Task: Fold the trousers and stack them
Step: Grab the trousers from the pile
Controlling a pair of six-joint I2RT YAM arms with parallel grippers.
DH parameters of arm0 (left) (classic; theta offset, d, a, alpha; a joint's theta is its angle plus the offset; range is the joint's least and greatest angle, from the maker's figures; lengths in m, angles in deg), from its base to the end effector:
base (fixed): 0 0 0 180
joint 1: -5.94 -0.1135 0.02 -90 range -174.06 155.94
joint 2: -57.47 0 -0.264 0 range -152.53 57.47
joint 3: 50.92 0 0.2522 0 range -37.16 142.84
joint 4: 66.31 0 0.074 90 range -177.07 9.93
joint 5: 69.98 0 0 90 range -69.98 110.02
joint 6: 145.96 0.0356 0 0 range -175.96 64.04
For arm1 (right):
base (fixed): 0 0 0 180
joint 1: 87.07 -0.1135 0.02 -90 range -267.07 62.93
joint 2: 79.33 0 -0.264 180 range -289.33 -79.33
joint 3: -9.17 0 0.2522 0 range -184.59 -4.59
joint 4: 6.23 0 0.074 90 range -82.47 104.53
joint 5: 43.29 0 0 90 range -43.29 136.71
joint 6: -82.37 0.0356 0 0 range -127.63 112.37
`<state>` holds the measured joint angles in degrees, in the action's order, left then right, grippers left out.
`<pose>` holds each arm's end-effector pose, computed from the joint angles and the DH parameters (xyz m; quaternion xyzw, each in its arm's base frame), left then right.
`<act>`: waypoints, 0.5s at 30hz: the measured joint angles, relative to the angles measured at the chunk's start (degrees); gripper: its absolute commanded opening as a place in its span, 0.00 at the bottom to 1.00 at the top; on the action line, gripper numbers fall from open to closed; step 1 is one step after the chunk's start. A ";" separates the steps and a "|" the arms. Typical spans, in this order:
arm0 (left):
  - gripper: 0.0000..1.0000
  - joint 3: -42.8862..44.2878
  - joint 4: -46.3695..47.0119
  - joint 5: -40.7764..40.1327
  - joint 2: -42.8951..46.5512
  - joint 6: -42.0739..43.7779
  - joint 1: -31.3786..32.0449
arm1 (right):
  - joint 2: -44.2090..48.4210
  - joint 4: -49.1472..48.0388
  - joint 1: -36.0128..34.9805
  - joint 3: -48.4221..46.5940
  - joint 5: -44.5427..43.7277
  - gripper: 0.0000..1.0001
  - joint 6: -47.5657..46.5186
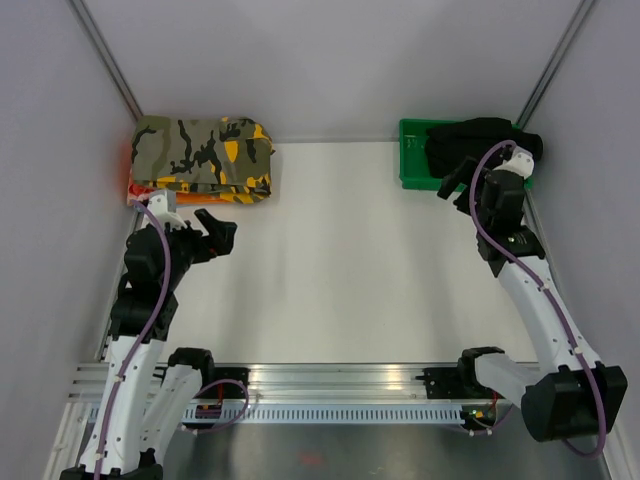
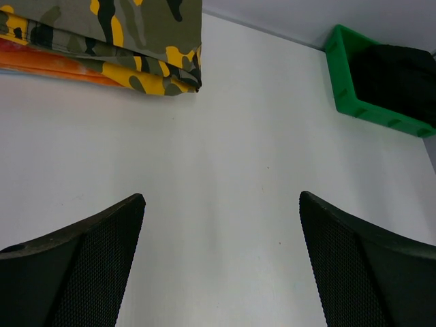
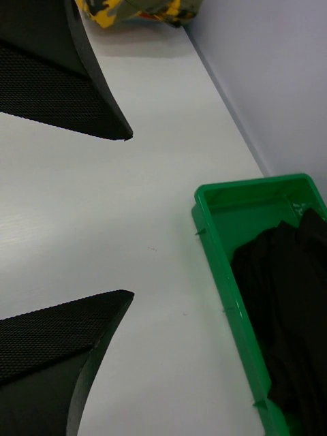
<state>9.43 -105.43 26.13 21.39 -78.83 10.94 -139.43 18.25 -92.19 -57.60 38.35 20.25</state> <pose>0.1414 -0.0162 0.3446 -0.0908 0.7869 -0.1876 0.5808 0.2424 0.0165 0.3382 0.2011 0.7816 0.1104 0.5801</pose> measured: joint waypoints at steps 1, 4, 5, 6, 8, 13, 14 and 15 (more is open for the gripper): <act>1.00 -0.11 -0.07 0.09 0.04 0.04 0.00 | -1.18 0.83 0.00 -1.14 -1.79 0.98 0.04; 1.00 -0.20 -0.70 0.42 0.09 0.37 0.00 | -5.75 1.95 0.11 -5.14 -6.01 0.98 0.02; 1.00 -0.31 -0.72 0.50 0.09 0.48 0.00 | -7.41 2.14 0.15 -6.51 -7.10 0.98 0.02; 1.00 -0.44 -0.79 0.61 0.09 0.66 0.00 | -9.84 2.23 0.35 -8.63 -8.28 0.98 0.13; 1.00 -0.59 -1.01 1.03 -0.04 0.92 0.00 | -14.47 2.62 0.98 -13.00 -9.86 0.98 0.72; 1.00 -0.72 -1.18 2.45 -1.03 1.79 0.00 | -30.69 4.46 6.75 -28.30 -11.32 0.98 4.90; 1.00 -0.72 -1.18 2.75 -1.20 1.88 0.00 | -33.79 4.52 8.11 -30.99 -11.30 0.98 5.62; 1.00 -0.72 -1.16 3.06 -1.38 1.95 0.00 | -36.83 5.09 9.27 -33.42 -11.26 0.98 6.27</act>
<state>8.71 -106.59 29.19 20.01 -76.88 10.94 -176.26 23.34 -82.93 -91.02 27.10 26.52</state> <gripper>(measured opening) 0.993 0.979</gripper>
